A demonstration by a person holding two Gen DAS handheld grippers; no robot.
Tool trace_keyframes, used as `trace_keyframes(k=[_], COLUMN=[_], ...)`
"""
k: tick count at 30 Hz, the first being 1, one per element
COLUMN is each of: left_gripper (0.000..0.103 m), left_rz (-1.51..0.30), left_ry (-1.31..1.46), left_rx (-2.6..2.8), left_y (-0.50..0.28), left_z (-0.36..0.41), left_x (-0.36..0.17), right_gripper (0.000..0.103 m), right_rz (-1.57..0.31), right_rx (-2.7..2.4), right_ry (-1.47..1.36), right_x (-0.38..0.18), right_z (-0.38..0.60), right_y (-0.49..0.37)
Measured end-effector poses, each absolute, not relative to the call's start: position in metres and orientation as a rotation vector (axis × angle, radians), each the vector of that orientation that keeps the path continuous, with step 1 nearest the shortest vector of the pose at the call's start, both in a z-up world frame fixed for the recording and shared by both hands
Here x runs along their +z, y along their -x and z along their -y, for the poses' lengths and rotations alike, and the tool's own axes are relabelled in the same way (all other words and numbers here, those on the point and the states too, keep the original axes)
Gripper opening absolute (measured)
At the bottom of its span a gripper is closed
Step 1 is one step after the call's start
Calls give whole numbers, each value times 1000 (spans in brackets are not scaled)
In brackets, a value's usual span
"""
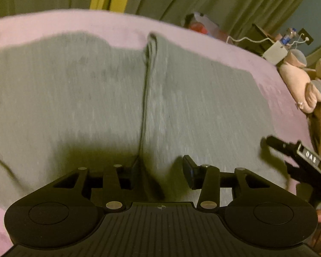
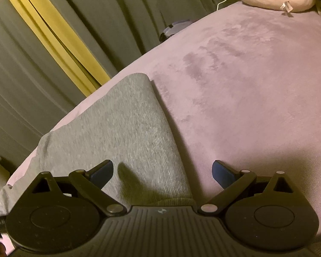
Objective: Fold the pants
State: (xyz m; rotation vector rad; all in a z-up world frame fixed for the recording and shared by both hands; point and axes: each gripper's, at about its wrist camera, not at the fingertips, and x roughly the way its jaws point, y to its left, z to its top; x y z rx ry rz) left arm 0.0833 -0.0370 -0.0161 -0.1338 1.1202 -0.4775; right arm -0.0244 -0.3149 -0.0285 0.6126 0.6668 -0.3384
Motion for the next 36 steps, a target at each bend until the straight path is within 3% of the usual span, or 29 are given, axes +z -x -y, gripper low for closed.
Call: trace_keyframes(k=[7, 13, 14, 16, 20, 22, 24, 25, 26, 36], left_gripper=[21, 17, 19, 39, 51, 61, 67, 69, 70, 72], left_rz=[-1079, -1042, -1045, -1056, -1014, -1007, -973, -949, -924, -752], left_ry=[66, 77, 75, 47, 128, 172, 170, 157, 144, 215], left_rx=[-447, -435, -431, -424, -428, -417, -397, -381, -356, -336], left_y=[-71, -60, -59, -55, -46, -45, -41, -38, -35, -24], left_z=[40, 32, 31, 25, 14, 12, 12, 10, 9, -9], left_x=[-17, -10, -12, -19, -27, -24, -20, -17, -15, 6], right_gripper=[99, 99, 99, 99, 99, 99, 88, 73, 67, 64], right_rz=[-688, -704, -688, -622, -501, -566, -680, -735, -763, -782], right_rx=[-349, -352, -352, -361, -272, -236, -247, -252, -247, -224], right_ry=[-562, -511, -498, -443, -304, -254, -171, -134, -120, -145], right_x=[-30, -28, -25, -17, -3, -8, -17, -22, -25, -18], right_z=[309, 301, 299, 288, 254, 238, 225, 219, 216, 210], right_y=[21, 19, 22, 30, 42, 35, 23, 19, 19, 38])
